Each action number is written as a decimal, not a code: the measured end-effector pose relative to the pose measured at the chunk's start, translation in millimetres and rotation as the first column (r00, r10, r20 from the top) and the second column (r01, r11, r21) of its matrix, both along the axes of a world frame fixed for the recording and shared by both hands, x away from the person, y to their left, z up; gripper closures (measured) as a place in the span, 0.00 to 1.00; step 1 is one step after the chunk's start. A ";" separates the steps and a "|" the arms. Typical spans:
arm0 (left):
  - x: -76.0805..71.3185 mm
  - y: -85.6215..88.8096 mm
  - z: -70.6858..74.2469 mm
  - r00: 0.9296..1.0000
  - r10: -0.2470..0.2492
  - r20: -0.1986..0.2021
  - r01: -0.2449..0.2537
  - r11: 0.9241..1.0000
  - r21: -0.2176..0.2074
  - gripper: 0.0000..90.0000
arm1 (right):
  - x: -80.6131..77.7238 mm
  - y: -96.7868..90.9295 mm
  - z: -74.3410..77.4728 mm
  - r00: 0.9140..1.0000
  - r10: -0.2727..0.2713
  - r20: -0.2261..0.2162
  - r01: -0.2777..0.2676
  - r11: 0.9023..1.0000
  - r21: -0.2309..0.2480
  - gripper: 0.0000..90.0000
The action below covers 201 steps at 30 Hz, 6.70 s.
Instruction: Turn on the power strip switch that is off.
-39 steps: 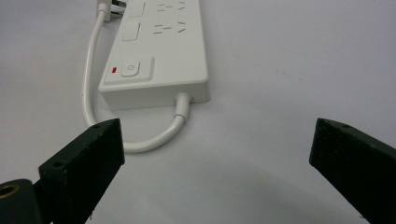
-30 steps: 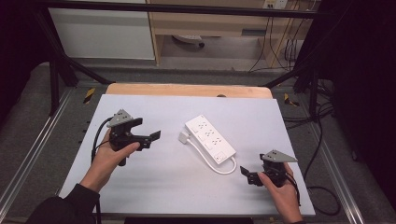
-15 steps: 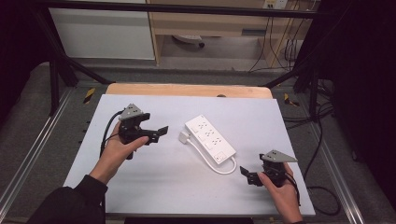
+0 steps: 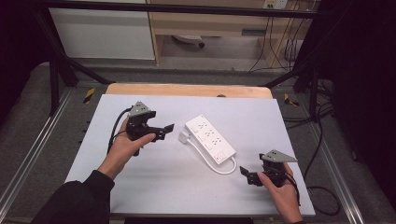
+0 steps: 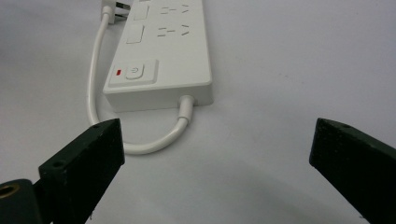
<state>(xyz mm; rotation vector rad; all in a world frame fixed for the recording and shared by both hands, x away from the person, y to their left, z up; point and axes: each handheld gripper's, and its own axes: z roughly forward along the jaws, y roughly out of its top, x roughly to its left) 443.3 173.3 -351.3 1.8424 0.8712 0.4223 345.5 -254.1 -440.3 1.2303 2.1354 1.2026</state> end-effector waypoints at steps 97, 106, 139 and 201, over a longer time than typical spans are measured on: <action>43.1 -84.3 -53.2 0.997 -0.038 -0.060 0.043 0.995 0.088 0.61 | -0.6 -2.7 0.1 1.000 0.003 -0.009 -0.003 1.000 0.019 0.04; 42.2 -85.1 -60.0 0.997 -0.051 -0.059 0.057 0.994 0.091 0.84 | -0.6 -2.2 -0.1 1.000 0.006 -0.012 -0.006 1.000 0.017 0.04; 51.7 -90.2 -73.9 0.994 -0.058 -0.091 0.065 0.995 0.081 1.00 | -1.5 -1.5 0.8 1.000 0.017 -0.015 -0.016 1.000 0.022 0.04; 56.8 -100.6 -88.6 0.993 -0.071 -0.097 0.084 0.987 0.138 1.00 | -1.6 -3.6 1.6 1.000 0.020 -0.014 -0.019 0.999 0.029 0.04</action>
